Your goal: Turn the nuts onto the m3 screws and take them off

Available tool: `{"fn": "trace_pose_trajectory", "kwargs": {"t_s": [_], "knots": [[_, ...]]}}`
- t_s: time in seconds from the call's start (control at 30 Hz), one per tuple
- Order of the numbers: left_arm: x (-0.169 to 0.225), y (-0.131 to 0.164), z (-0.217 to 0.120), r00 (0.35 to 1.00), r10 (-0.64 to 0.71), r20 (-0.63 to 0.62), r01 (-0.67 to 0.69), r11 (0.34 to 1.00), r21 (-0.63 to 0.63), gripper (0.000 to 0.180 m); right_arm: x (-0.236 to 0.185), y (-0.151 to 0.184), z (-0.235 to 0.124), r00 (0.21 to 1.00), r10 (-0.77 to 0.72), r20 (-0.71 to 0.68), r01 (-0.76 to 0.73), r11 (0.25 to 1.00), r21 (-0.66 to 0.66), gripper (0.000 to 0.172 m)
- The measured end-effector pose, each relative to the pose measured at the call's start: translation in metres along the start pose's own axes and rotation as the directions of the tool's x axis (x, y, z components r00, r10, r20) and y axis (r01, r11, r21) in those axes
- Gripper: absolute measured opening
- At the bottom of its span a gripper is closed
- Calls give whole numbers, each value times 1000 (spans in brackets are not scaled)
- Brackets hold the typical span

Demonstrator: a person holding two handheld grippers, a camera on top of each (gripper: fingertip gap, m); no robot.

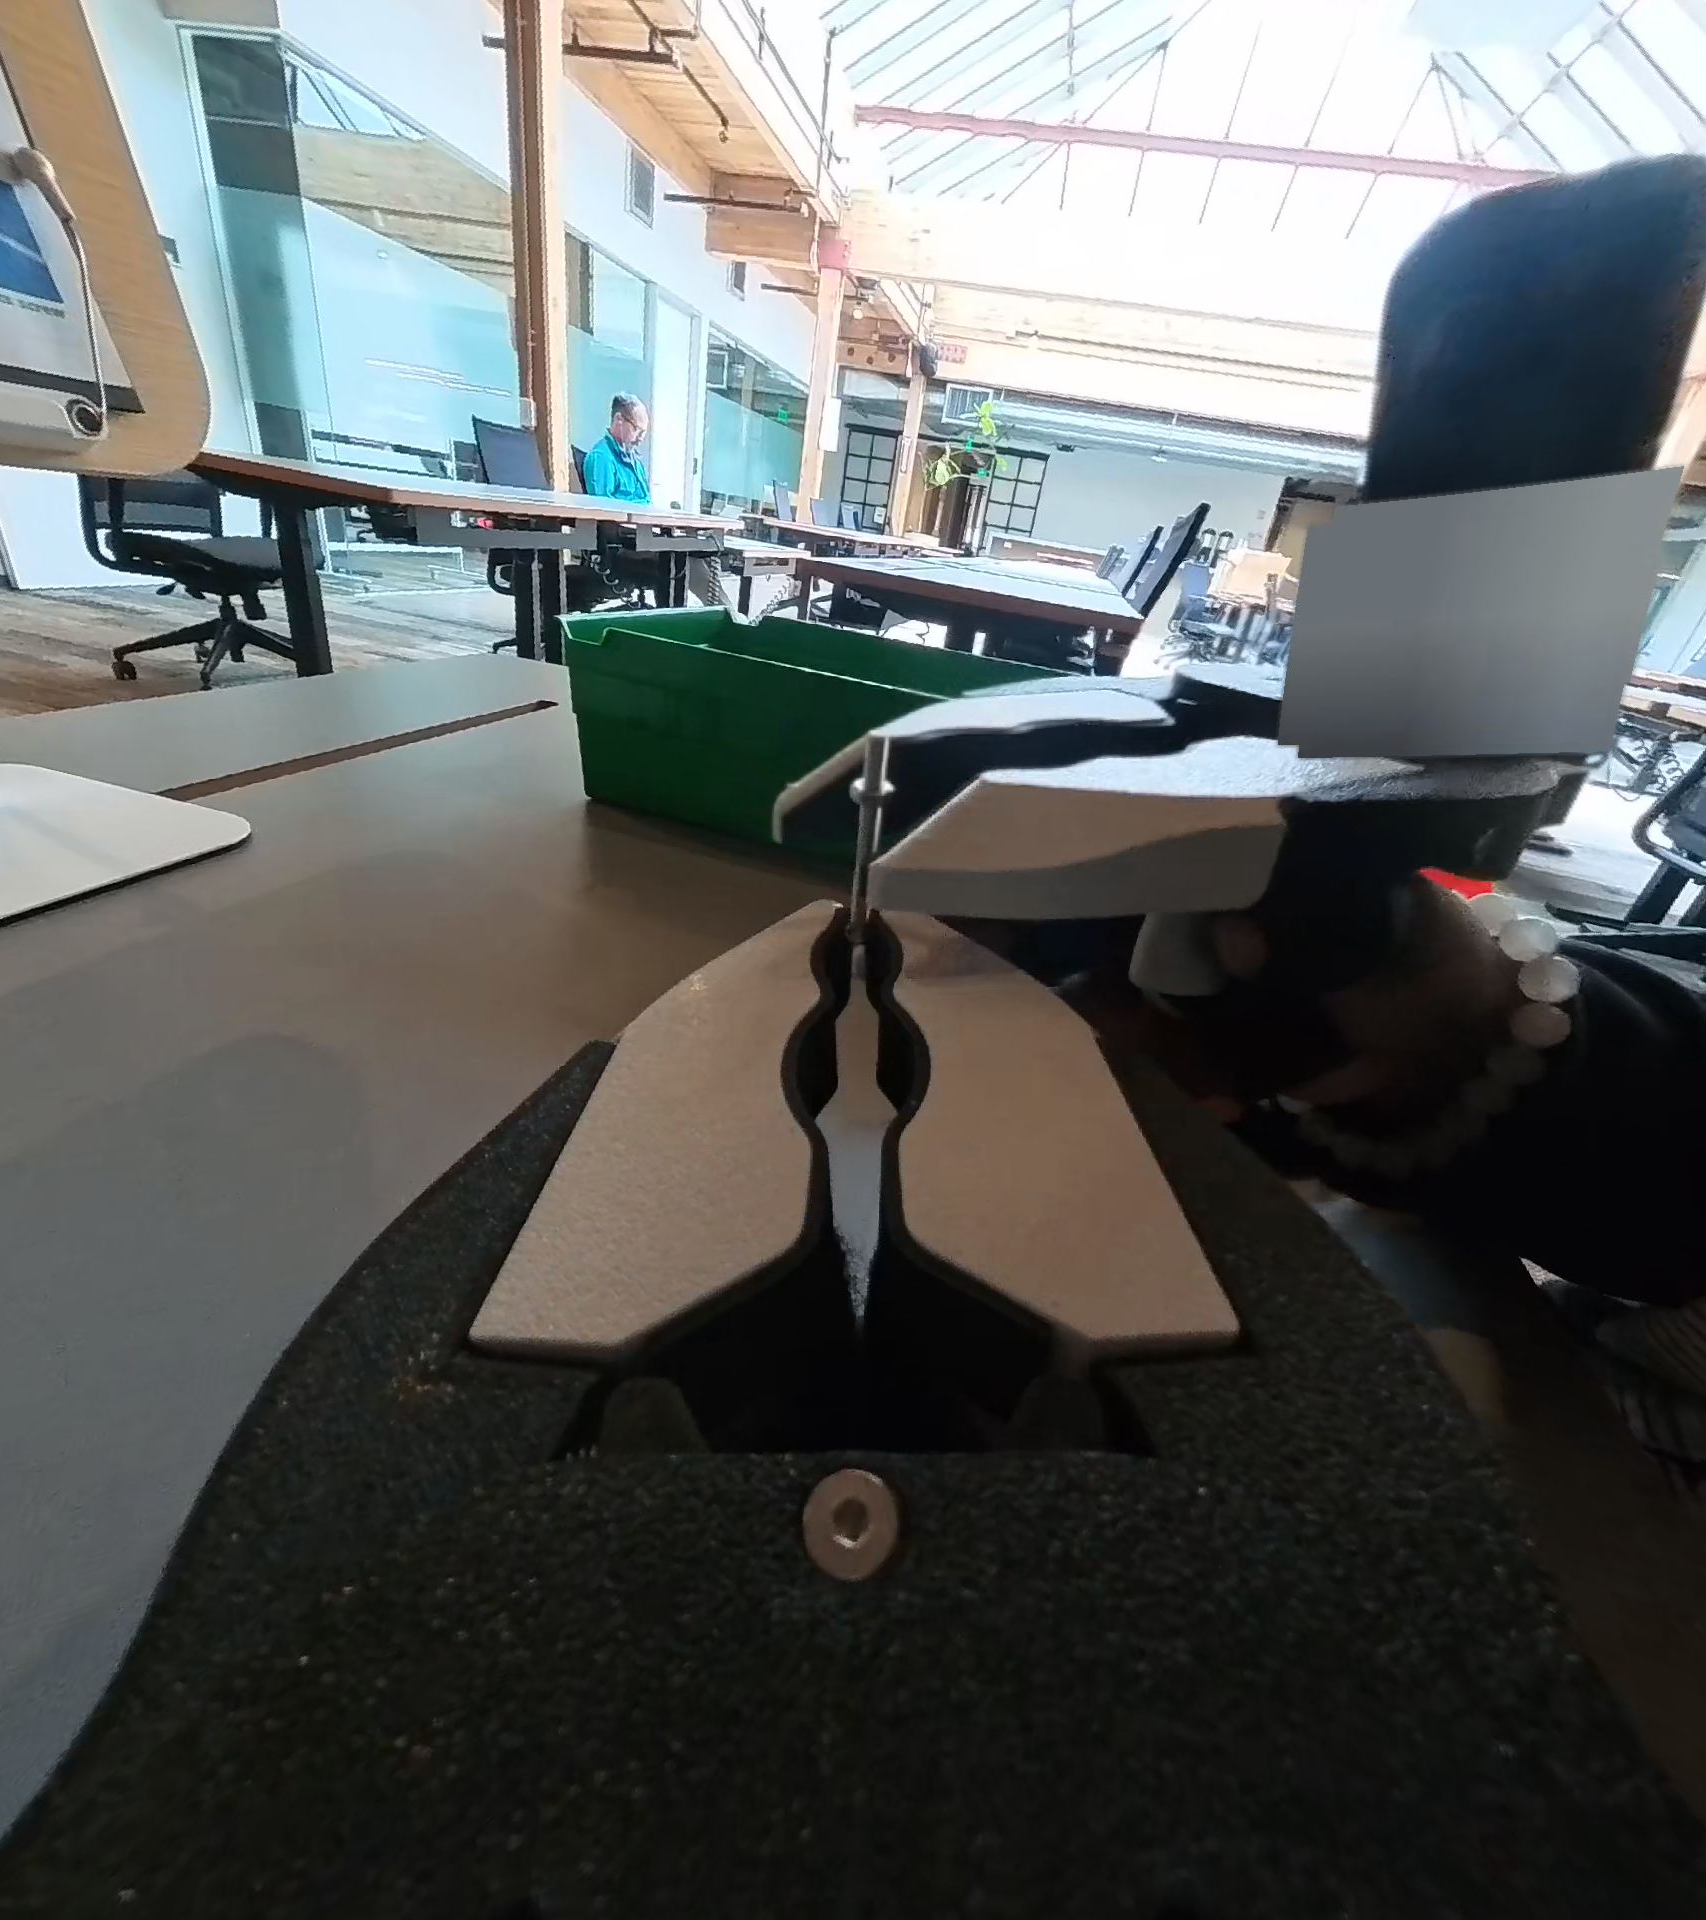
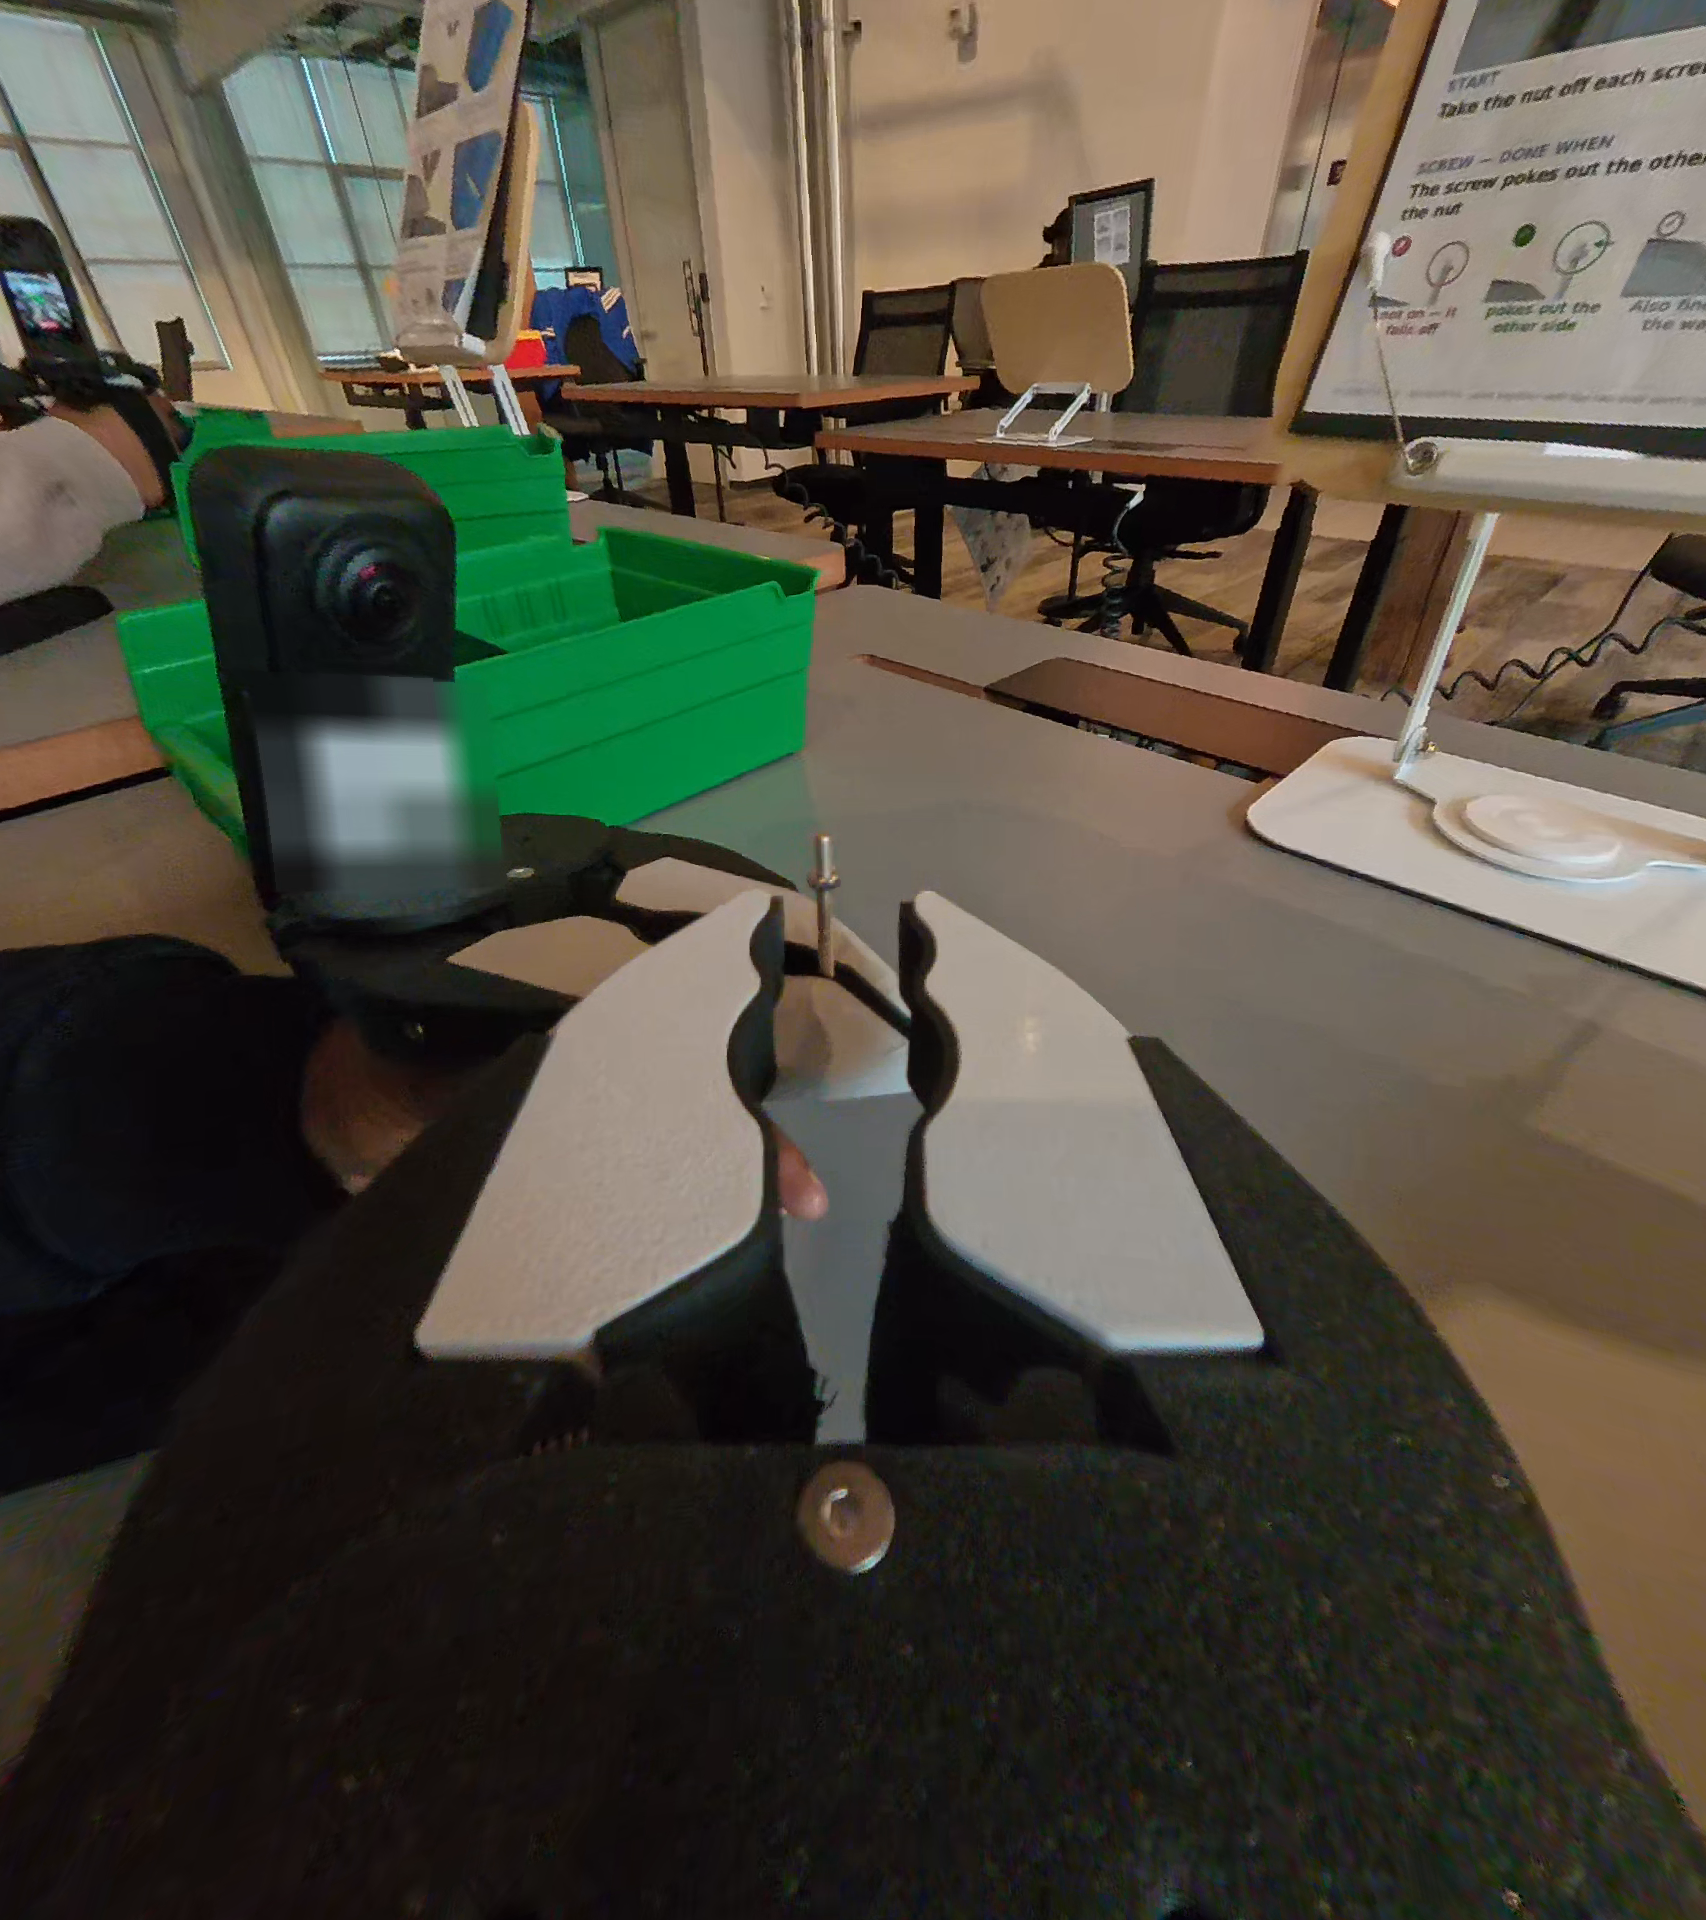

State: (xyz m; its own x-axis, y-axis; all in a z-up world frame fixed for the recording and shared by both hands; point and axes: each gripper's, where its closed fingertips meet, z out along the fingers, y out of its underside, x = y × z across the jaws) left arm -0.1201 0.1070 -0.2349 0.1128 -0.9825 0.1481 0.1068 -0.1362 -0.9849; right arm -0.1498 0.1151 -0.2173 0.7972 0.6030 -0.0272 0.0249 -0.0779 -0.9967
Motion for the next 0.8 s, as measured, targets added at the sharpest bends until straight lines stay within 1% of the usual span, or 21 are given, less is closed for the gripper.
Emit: {"fn": "trace_pose_trajectory", "kwargs": {"t_s": [0.1,0.27,0.37,0.53,0.6,0.7,0.8], "knots": [[0,0,0,1000,1,1,-1,1000,0,1,1,0,-2,999,-28,-17,28,1000,-3,10],[0,1,1,1000,9,2,-9,1000,-5,1,-2,0,-2,996,-87,-17,87,996,-11,1],[2,1,1,1000,15,-3,-15,1000,-7,1,-3,1,-2,992,-125,-23,124,992,-26,1],[3,0,1,999,42,7,-42,999,0,3,-4,-1,-3,992,-123,-10,123,992,-33,1],[1,0,1,999,41,20,-41,999,0,24,-5,-6,-5,993,-115,-8,115,993,-8,0],[-1,0,1,998,47,39,-47,999,1,39,-2,-17,-10,993,-121,-14,121,993,4,0],[0,1,2,997,65,39,-64,998,-7,50,13,-32,-21,988,-144,-52,144,990,0,0]]}}
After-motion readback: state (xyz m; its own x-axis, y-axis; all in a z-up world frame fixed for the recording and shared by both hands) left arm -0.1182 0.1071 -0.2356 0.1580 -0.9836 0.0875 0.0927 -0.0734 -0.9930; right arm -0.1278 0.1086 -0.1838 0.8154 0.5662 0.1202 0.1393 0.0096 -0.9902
